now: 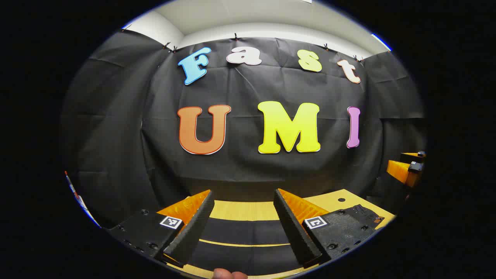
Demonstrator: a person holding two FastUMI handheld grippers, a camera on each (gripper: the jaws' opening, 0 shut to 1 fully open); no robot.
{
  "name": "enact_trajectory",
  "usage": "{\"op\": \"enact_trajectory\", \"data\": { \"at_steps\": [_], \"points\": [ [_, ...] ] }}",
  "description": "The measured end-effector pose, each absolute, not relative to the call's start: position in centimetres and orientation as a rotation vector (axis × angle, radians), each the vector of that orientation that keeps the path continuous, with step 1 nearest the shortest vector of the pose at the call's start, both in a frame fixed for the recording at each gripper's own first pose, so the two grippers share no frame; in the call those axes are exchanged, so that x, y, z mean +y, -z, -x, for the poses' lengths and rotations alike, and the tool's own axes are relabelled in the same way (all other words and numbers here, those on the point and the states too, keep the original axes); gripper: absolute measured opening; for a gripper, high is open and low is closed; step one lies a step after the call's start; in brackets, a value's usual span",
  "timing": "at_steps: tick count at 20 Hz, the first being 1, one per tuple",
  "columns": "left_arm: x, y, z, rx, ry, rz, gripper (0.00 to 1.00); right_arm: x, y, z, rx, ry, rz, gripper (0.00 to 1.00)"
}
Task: Grasp the waist and the cuffs of the jeans and fold them to make the two legs overlap; first hold the waist and fold one-third of the jeans toward the cuffs, then hold the cuffs and fold the remaining one-third in the same direction to finish folding.
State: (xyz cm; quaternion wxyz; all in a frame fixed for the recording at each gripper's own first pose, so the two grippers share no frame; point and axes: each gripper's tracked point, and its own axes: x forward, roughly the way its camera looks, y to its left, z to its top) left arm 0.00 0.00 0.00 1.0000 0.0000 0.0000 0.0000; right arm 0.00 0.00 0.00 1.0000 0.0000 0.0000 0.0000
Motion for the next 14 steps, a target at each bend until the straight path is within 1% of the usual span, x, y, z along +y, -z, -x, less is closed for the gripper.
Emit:
{"op": "enact_trajectory", "data": {
  "at_steps": [3,4,6,7,8,14],
  "points": [
    [-0.28,-0.03,0.13,-0.008,0.006,-0.021,0.99,0.12,-0.05,0.14,0.0,-0.01,0.004,0.93],
    [-0.41,-0.09,0.14,-0.011,0.012,-0.032,1.0,0.03,-0.04,0.15,-0.001,-0.012,0.006,0.93],
    [-0.38,-0.04,0.0,-0.012,0.017,-0.041,0.99,-0.01,-0.08,0.15,-0.004,-0.018,0.005,0.93],
    [-0.47,0.03,-0.05,-0.01,0.018,-0.039,0.99,-0.14,-0.12,0.17,-0.001,-0.016,0.006,0.95],
    [-0.5,0.14,-0.04,-0.008,0.017,-0.035,0.99,-0.35,0.06,0.18,0.001,-0.015,0.004,0.93],
    [-0.58,0.22,-0.21,-0.004,0.012,-0.038,0.99,-0.56,0.14,-0.07,0.005,-0.016,0.005,0.93]
  ]
}}
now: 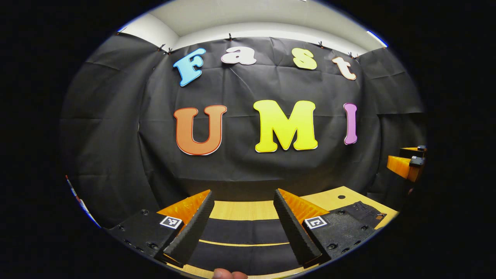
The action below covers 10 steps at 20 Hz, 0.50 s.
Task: Grasp the waist and the cuffs of the jeans and fold them to make the two legs overlap; first hold the waist and fold one-third of the jeans toward the cuffs, then hold the cuffs and fold the remaining one-third in the same direction to finish folding.
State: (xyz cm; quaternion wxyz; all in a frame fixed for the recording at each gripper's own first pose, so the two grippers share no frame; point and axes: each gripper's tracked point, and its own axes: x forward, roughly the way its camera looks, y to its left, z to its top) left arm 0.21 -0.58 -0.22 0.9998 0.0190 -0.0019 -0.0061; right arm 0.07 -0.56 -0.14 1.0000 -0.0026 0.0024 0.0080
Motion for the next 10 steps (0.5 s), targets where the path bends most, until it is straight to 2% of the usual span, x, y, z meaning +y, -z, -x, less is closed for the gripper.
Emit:
{"op": "enact_trajectory", "data": {
  "at_steps": [10],
  "points": [
    [2.1,1.8,-0.7,0.04,-0.049,-0.021,0.99,-3.5,2.1,-0.7,0.066,0.031,-0.037,0.95]
  ]
}}
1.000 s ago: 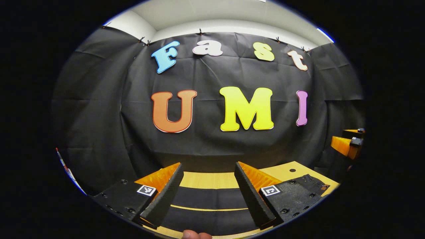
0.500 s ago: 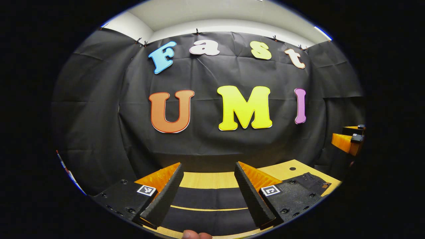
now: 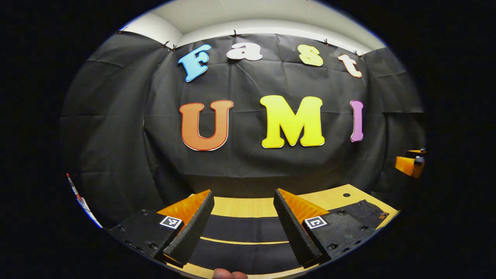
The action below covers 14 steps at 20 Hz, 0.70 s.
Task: Grasp the waist and the cuffs of the jeans and fold them to make the two legs overlap; first hold the waist and fold one-third of the jeans toward the cuffs, then hold the cuffs and fold the remaining one-third in the same direction to finish folding.
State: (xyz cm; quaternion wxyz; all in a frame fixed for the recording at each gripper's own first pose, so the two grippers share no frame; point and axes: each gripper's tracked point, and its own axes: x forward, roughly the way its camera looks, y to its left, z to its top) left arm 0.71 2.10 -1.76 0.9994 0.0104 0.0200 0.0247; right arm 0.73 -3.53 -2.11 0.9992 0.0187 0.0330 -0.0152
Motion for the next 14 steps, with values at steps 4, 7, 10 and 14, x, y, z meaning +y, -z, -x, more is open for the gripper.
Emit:
{"op": "enact_trajectory", "data": {
  "at_steps": [4,7,10,14],
  "points": [
    [5.3,3.6,-0.8,0.083,-0.108,-0.022,0.99,-7.5,3.6,-0.7,0.097,0.1,-0.011,0.93],
    [9.0,7.1,-0.4,0.173,-0.189,0.074,0.99,-11.6,6.8,-0.1,0.185,0.139,-0.044,0.93],
    [13.0,13.4,1.4,0.325,-0.303,0.244,0.99,-15.8,14.1,1.2,0.394,0.186,-0.188,0.95],
    [17.7,21.1,3.6,0.496,-0.445,0.489,1.0,-21.2,23.6,3.1,0.605,0.349,-0.495,0.94]
  ]
}}
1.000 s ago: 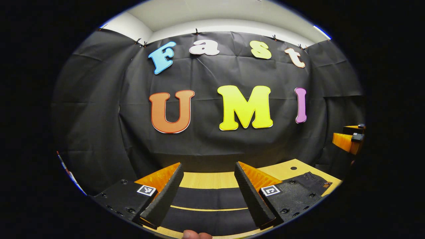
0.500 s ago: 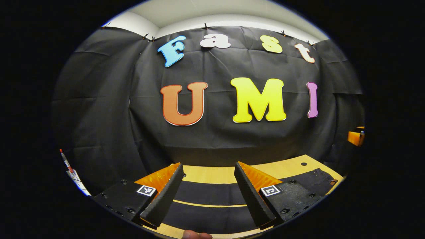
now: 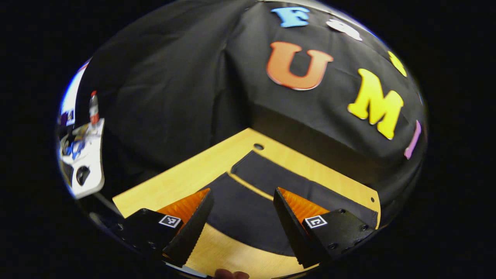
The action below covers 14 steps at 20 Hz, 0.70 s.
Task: Grasp the waist and the cuffs of the jeans and fold them to make the two legs overlap; first hold the waist and fold one-third of the jeans toward the cuffs, then hold the cuffs and fold the remaining one-third in the same direction to finish folding.
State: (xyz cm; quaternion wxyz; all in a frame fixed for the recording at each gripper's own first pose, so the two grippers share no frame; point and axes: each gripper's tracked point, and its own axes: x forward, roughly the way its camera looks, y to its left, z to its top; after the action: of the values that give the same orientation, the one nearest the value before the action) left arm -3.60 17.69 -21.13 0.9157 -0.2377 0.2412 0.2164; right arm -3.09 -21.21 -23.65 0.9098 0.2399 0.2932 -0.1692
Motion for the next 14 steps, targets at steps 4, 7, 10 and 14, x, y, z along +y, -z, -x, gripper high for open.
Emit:
{"op": "enact_trajectory", "data": {
  "at_steps": [4,7,10,14],
  "points": [
    [20.0,25.7,5.2,0.518,-0.581,0.829,0.99,-25.8,29.2,3.0,0.66,0.485,-0.582,0.96],
    [21.0,27.4,6.3,0.503,-0.674,1.034,0.99,-27.4,32.0,1.2,0.687,0.512,-0.581,0.95],
    [21.3,27.5,5.7,0.505,-0.716,1.13,0.99,-28.0,34.4,-0.9,0.718,0.516,-0.545,0.95],
    [21.5,29.0,5.3,0.521,-0.743,1.174,0.99,-28.2,36.0,-3.2,0.74,0.54,-0.563,0.96]
  ]
}}
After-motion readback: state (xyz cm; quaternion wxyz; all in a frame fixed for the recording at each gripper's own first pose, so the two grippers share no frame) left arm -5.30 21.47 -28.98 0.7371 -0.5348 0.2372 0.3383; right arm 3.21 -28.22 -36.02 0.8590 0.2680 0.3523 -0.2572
